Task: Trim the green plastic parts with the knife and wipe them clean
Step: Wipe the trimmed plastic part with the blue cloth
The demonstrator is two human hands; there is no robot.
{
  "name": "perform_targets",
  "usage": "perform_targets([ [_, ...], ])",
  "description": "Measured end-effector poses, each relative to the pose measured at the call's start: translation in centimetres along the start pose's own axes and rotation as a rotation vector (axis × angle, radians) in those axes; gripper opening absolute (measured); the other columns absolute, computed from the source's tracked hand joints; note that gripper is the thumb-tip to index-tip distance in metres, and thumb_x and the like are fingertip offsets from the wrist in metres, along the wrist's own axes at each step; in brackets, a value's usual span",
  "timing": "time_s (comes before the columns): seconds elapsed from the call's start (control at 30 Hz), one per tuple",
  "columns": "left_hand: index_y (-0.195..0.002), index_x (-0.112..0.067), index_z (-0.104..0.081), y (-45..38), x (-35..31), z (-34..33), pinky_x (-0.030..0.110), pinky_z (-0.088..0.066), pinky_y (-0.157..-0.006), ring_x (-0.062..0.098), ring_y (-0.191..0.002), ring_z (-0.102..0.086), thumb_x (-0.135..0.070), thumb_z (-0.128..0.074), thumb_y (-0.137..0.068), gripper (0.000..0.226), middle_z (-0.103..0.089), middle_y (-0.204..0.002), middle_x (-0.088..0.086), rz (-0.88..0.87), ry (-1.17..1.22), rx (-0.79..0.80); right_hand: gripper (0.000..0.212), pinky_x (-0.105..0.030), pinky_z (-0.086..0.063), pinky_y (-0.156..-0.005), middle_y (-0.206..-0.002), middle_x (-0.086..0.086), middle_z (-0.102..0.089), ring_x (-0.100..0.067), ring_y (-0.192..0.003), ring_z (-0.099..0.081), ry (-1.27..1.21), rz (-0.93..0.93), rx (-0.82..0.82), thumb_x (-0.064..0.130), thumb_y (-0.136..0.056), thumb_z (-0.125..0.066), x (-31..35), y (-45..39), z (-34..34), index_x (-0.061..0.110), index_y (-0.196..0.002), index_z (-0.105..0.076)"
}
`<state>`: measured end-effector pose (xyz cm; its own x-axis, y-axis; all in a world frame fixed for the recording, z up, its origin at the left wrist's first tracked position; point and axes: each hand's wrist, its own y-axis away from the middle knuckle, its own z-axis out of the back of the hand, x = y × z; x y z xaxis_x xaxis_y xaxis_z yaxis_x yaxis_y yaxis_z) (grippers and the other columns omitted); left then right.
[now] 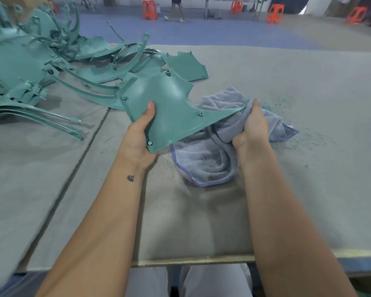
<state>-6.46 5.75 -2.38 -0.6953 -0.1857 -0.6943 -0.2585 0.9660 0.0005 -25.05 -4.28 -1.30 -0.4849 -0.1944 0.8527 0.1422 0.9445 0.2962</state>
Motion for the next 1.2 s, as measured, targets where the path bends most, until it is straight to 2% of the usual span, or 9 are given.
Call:
perform_targets([
  [0.1,-0.107,-0.015,-0.066,-0.1,-0.1,0.0,0.029,-0.058,-0.063,0.018,-0.086,-0.073,-0.028,-0.053,-0.098,0.021,-0.075,-0.097,0.002,-0.002,0.075,-0.091,0.049,-0.042,-0.058,-0.081,-0.107,-0.013,-0.07,-0.028,-0.095,-0.068,0.003,0.037,0.067,0.047,-0.098,-0.046,0.0,0.0,-0.3,0.005,-0.118,-0.062],
  [0.2,-0.097,-0.014,-0.067,-0.1,-0.3,-0.1,0.022,-0.053,-0.047,0.015,-0.067,-0.073,-0.028,-0.054,-0.098,0.019,-0.076,-0.082,0.0,0.017,0.224,-0.15,0.022,-0.019,-0.048,-0.058,-0.088,0.006,-0.062,-0.004,-0.076,-0.06,0.461,0.338,0.062,0.037,-0.096,-0.053,-1.3,1.8,-1.5,0.016,-0.101,-0.057],
  [0.3,-0.09,-0.013,-0.075,-0.1,0.3,-0.7,0.025,-0.056,-0.05,0.017,-0.071,-0.074,-0.027,-0.051,-0.099,0.029,-0.076,-0.086,0.003,0.082,0.188,-0.081,0.016,-0.011,-0.041,-0.054,-0.073,0.008,-0.057,0.007,-0.057,-0.054,0.631,0.527,0.397,0.007,-0.087,-0.064,-3.3,3.5,-2.3,0.016,-0.087,-0.051],
  [0.4,-0.077,-0.012,-0.081,-0.2,1.0,-1.1,0.03,-0.06,-0.058,0.019,-0.076,-0.074,-0.029,-0.049,-0.1,0.042,-0.076,-0.089,0.006,0.155,0.046,-0.072,0.019,-0.018,-0.043,-0.066,-0.082,0.007,-0.06,-0.006,-0.074,-0.057,0.832,0.596,0.537,0.006,-0.088,-0.063,-3.0,3.9,-2.5,0.018,-0.097,-0.051],
  [0.47,-0.089,-0.012,-0.076,-0.3,0.9,-1.3,0.028,-0.059,-0.055,0.017,-0.074,-0.074,-0.032,-0.049,-0.1,0.036,-0.076,-0.088,0.005,0.161,0.04,-0.099,0.024,-0.019,-0.046,-0.066,-0.082,0.008,-0.063,-0.006,-0.072,-0.06,0.71,0.403,0.543,0.005,-0.085,-0.06,-1.9,4.0,-2.3,0.021,-0.102,-0.056],
  [0.6,-0.112,-0.016,-0.064,-0.4,0.7,-1.1,0.023,-0.055,-0.051,0.012,-0.071,-0.073,-0.035,-0.048,-0.1,0.028,-0.076,-0.088,-0.001,0.063,0.014,-0.163,0.037,-0.027,-0.045,-0.067,-0.081,-0.007,-0.064,-0.02,-0.075,-0.056,-0.004,0.033,0.725,0.005,-0.068,-0.045,0.0,3.7,-1.0,0.005,-0.102,-0.061],
  [0.7,-0.126,-0.016,-0.06,0.1,0.3,-1.6,0.026,-0.056,-0.057,0.015,-0.084,-0.073,-0.035,-0.05,-0.1,0.034,-0.074,-0.104,0.001,0.014,-0.034,-0.184,0.028,-0.023,-0.042,-0.054,-0.072,-0.003,-0.054,-0.015,-0.062,-0.053,-0.004,0.026,0.612,0.03,-0.099,-0.043,0.7,3.6,-0.8,0.008,-0.097,-0.061],
  [0.97,-0.097,-0.015,-0.066,2.3,1.1,-6.5,0.036,-0.056,-0.081,0.017,-0.084,-0.07,-0.008,-0.048,-0.091,0.02,-0.074,-0.091,0.0,-0.048,-0.15,-0.134,0.031,-0.018,-0.029,-0.038,-0.049,0.001,-0.049,-0.009,-0.037,-0.039,-0.124,0.027,0.384,0.023,-0.103,-0.037,3.9,5.6,4.2,0.01,-0.079,-0.053],
  [1.2,-0.095,-0.022,-0.065,6.1,8.5,-17.1,0.023,-0.053,-0.059,0.005,-0.072,-0.069,-0.005,-0.05,-0.092,0.022,-0.072,-0.078,-0.014,-0.161,-0.562,0.175,0.025,-0.018,-0.033,-0.038,-0.051,0.002,-0.051,-0.009,-0.038,-0.041,-0.32,0.188,0.045,0.02,-0.102,-0.041,8.0,10.4,18.3,0.01,-0.082,-0.054],
])
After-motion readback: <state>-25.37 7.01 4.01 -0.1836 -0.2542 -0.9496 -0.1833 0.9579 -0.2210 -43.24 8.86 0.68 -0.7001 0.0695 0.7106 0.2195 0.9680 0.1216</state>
